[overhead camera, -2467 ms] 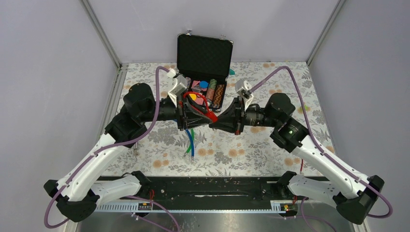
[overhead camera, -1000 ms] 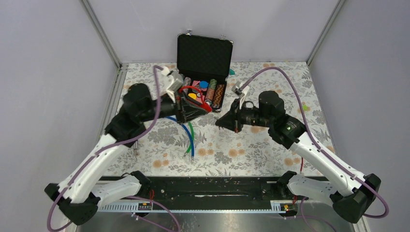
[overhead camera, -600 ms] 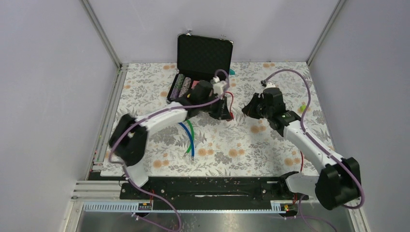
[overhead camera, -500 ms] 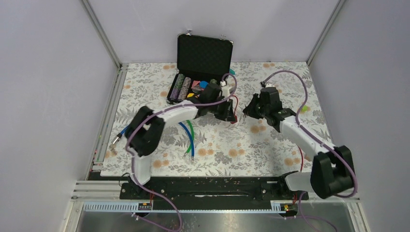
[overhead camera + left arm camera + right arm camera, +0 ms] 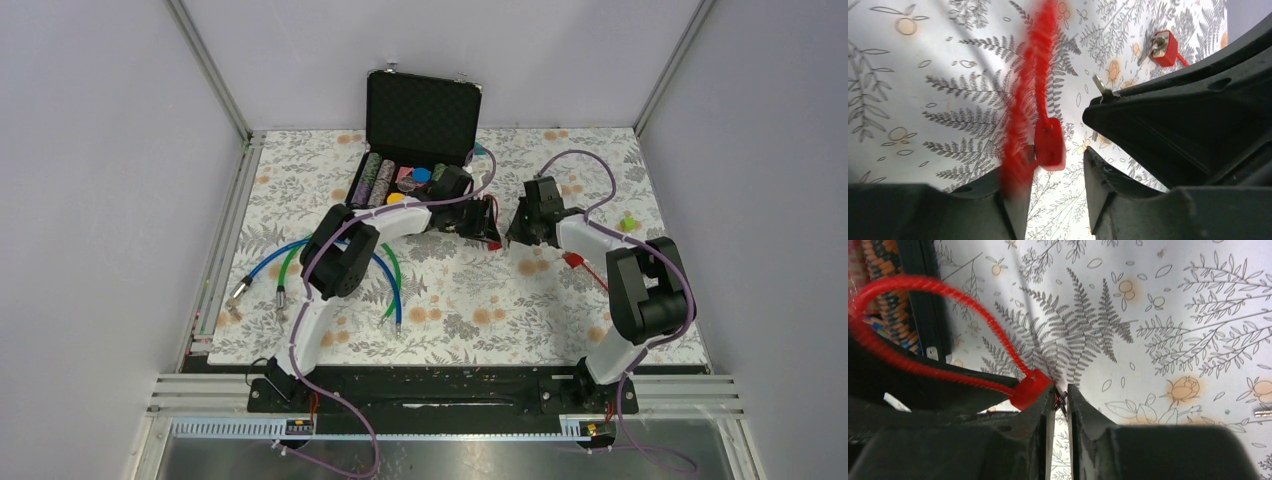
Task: Lock with the key
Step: Place the key at the center of the board, then pick up the lock from the center of the board.
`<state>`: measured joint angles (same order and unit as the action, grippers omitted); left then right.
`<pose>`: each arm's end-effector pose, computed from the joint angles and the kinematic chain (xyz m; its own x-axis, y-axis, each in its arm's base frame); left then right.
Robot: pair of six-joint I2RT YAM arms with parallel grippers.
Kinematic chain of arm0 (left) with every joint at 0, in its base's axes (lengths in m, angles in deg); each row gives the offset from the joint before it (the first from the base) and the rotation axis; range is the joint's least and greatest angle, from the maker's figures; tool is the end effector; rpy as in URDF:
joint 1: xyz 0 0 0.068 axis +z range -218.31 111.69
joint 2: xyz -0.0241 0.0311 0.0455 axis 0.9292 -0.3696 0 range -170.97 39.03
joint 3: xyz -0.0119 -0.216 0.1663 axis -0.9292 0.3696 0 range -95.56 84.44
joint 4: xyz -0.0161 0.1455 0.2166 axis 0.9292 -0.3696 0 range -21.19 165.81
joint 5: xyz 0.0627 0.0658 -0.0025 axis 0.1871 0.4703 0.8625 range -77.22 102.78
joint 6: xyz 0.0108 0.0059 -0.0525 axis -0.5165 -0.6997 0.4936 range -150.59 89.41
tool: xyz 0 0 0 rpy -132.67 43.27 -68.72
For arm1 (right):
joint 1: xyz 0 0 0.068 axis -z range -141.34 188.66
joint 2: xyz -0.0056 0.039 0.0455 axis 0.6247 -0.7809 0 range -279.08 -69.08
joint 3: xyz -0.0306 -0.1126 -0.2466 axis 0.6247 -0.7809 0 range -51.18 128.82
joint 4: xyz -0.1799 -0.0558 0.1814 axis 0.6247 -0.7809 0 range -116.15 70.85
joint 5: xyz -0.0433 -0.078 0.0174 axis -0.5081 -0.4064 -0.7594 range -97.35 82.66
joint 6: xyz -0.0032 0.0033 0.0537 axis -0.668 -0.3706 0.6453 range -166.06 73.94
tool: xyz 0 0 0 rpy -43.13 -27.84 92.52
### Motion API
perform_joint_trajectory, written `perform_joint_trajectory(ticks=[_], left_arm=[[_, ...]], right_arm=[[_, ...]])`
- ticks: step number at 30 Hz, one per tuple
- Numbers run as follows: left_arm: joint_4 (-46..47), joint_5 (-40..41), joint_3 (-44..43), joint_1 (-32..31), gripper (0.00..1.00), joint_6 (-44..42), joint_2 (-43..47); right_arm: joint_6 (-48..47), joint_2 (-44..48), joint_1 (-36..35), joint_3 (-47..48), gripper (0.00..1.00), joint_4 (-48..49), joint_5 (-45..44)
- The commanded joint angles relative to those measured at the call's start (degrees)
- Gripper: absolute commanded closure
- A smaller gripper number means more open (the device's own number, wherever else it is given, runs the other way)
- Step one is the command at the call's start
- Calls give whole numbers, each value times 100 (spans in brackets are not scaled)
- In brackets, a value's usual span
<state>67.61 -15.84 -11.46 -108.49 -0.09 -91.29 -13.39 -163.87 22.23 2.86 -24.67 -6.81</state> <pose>0.3743 -0.3385 0.1546 -0.8699 0.1515 -0.4693 0.4574 0.6036 -0.6530 0.3284 0.0973 0.1829 -0.7395 0.3447 -0.5782 0.1308 0.9162 0.3788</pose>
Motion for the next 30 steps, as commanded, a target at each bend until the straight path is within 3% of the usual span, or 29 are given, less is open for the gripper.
perform_joint_trajectory(ticks=[1, 7, 12, 19, 23, 27, 30], left_arm=[[102, -185, -209, 160, 55, 251, -2], [-73, -87, -168, 221, 47, 243, 168], [-283, 117, 99, 244, 47, 42, 677], [149, 496, 1395, 158, 47, -100, 2325], [206, 685, 2079, 63, 46, -230, 3339], [179, 937, 2708, 46, 45, -331, 4157], [81, 1336, 3124, 46, 44, -412, 4688]], right_arm=[[117, -279, 77, 513, 74, -222, -262], [176, -348, 138, 736, 52, -502, 76], [323, 100, 298, 562, 47, -777, -90], [831, 887, 977, 87, 38, -1497, -889], [985, 1142, 1351, -443, 26, -1535, -1740], [1212, 828, 1605, -522, 23, -1712, -2064], [1445, 540, 1825, -453, 29, -1743, -2001]])
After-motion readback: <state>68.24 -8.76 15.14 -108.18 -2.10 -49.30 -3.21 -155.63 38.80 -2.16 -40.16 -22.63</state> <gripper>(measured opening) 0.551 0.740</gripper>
